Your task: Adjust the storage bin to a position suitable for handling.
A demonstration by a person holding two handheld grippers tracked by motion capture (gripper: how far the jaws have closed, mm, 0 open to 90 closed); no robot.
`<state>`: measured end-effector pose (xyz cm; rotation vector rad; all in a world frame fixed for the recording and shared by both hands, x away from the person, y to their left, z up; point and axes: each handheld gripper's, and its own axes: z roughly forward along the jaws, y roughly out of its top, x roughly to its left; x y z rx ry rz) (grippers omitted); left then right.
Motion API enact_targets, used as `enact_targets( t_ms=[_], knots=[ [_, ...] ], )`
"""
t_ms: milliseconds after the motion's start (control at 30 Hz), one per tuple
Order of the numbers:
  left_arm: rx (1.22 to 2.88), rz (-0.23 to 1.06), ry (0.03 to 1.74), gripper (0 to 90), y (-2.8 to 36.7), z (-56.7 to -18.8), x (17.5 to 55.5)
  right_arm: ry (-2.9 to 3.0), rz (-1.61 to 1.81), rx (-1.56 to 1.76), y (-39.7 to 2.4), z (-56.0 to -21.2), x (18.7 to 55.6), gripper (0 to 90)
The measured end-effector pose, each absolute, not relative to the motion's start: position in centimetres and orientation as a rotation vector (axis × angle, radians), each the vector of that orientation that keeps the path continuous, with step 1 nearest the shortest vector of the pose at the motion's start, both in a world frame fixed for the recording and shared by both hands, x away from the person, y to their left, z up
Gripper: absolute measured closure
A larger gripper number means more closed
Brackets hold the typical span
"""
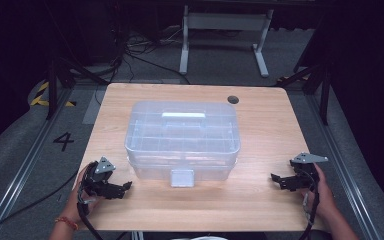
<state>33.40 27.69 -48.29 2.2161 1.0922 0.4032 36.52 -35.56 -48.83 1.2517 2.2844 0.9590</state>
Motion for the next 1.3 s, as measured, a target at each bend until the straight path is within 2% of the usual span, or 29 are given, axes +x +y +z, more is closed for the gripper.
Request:
enact_targets(
  t_ms=[833, 1000, 1033, 1067, 1100, 1300],
  knots=[
    [2.222, 0.391, 1.074, 0.2, 27.94, -48.29, 33.47, 2.324, 0.977, 1.205, -36.03, -48.77, 36.46, 1.6],
    [2.229, 0.399, 1.064, 0.4, 27.99, -48.26, 33.5, 2.318, 0.991, 1.201, -36.15, -48.65, 36.42, 8.5],
    [2.229, 0.398, 1.065, 0.4, 27.99, -48.26, 33.5, 2.312, 1.0, 1.198, -36.21, -48.63, 36.39, 13.1],
    [2.229, 0.398, 1.065, 0.4, 27.99, -48.26, 33.5, 2.312, 1.0, 1.198, -36.21, -48.63, 36.39, 13.1],
    [2.225, 0.396, 1.068, 0.4, 27.97, -48.28, 33.48, 2.312, 1.013, 1.189, -36.25, -48.5, 36.3, 18.9],
    [2.224, 0.395, 1.07, 0.4, 27.97, -48.28, 33.48, 2.309, 1.03, 1.141, -35.78, -47.93, 35.98, 21.0]
  ],
)
